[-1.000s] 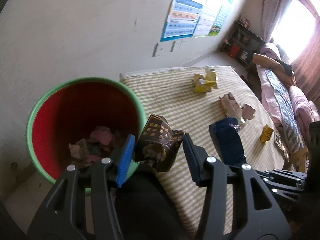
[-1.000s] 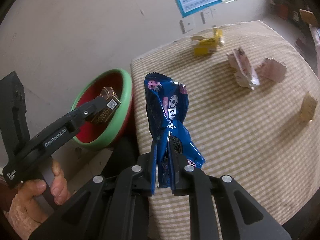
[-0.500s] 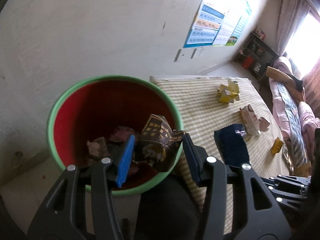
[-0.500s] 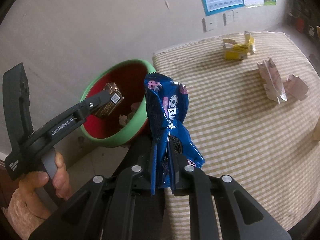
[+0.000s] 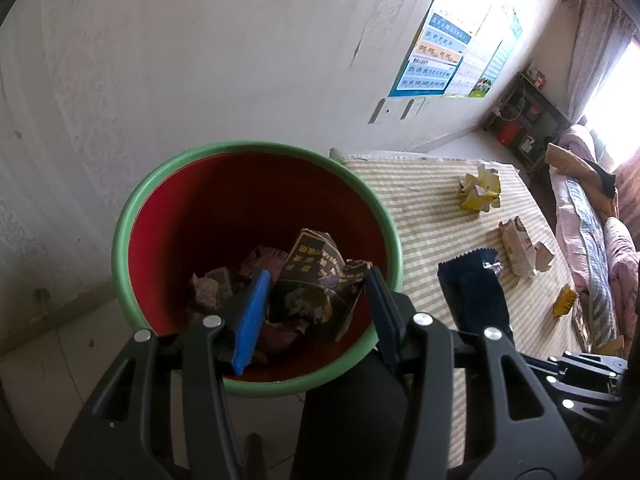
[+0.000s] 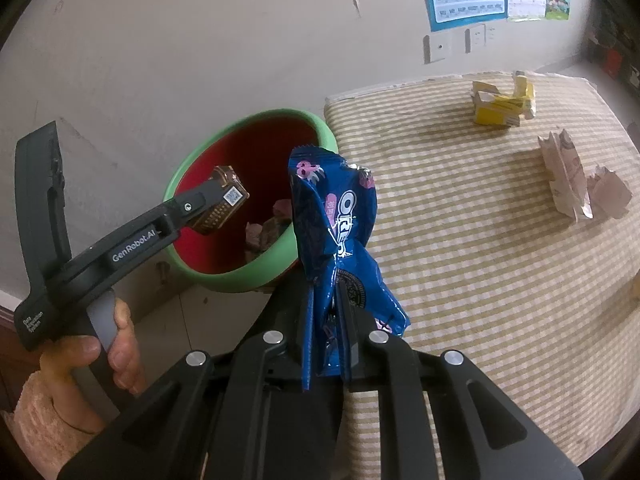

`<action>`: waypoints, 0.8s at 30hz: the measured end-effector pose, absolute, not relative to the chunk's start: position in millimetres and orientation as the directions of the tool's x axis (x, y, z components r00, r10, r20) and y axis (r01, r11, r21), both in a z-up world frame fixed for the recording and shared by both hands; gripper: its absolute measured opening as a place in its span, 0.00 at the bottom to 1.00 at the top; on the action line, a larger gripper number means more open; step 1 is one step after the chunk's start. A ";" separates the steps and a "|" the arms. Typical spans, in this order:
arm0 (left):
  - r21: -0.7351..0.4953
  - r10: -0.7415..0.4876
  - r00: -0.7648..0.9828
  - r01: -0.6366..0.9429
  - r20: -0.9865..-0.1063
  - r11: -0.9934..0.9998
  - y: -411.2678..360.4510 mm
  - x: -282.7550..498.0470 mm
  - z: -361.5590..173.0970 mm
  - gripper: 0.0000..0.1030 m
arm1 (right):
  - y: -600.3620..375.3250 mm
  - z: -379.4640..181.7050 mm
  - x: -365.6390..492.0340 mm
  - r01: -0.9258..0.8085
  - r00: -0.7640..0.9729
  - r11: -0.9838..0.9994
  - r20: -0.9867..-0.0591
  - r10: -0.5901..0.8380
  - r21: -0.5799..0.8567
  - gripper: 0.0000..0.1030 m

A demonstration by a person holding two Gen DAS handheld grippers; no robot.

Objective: Collect trash
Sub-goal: 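Open the left gripper over the bin while the right gripper drops the Oreo wrapper in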

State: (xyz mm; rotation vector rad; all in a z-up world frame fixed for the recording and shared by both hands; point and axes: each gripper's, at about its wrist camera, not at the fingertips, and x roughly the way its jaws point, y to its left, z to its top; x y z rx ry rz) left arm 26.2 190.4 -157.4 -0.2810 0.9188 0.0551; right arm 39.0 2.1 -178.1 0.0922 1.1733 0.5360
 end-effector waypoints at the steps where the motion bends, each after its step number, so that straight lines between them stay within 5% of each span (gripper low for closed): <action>1: -0.218 -0.073 0.607 -0.169 -0.792 0.961 191.3 26.4 -158.6 0.46 | 3.3 -178.8 39.5 -0.354 0.276 0.871 -0.852 0.446 0.341 0.12; 24: -0.202 -0.002 0.594 -0.270 -0.805 0.942 235.9 29.2 -169.4 0.46 | 76.2 -167.7 77.7 -0.452 0.233 0.810 -0.827 0.511 0.373 0.12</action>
